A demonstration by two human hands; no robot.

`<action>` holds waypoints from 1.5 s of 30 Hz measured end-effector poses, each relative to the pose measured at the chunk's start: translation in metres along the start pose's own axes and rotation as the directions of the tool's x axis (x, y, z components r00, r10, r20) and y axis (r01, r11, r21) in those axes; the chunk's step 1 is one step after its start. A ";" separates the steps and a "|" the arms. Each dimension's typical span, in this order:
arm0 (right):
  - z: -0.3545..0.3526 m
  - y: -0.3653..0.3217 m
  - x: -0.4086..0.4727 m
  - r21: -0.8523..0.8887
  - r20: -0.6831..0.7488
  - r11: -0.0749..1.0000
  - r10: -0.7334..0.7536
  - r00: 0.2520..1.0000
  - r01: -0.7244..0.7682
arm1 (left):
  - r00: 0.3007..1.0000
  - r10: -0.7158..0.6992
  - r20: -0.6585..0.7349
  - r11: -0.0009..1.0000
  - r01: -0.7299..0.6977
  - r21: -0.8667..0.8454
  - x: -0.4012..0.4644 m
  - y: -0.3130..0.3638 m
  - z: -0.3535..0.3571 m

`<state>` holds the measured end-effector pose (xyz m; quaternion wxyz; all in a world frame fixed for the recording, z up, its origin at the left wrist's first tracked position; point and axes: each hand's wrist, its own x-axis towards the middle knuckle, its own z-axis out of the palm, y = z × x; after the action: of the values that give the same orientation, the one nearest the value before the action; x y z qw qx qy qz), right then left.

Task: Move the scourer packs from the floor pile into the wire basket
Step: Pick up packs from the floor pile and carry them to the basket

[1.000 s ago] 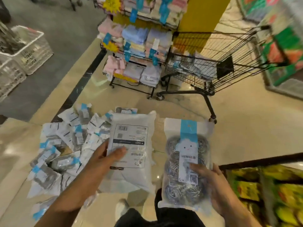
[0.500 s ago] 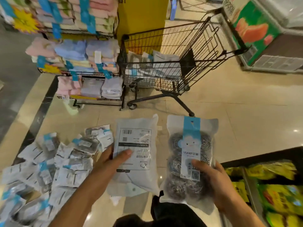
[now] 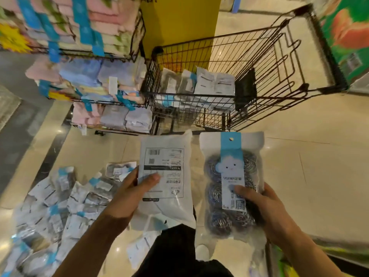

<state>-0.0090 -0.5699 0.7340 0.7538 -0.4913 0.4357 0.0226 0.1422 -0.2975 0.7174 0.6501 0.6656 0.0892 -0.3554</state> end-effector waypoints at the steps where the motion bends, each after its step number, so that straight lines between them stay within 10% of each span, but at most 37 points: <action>1: 0.001 -0.013 0.014 0.001 0.001 1.000 0.001 1.000 -0.001 | 1.000 0.016 0.006 1.000 -0.016 -0.003 0.018 0.011 0.004; 26: 0.060 -0.282 0.405 0.011 0.049 1.000 -0.018 0.999 0.017 | 0.979 -0.075 -0.190 0.989 0.097 0.113 0.419 0.262 0.081; 45: 0.192 -0.198 0.704 -0.264 -0.079 0.957 0.105 0.991 -0.122 | 0.930 -0.116 -0.349 0.959 0.197 0.206 0.710 0.188 0.027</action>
<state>0.6406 -0.8040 0.4250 0.6636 -0.5634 0.4799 0.1089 0.7605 -0.5925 0.4525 0.5107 0.7798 0.2078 -0.2965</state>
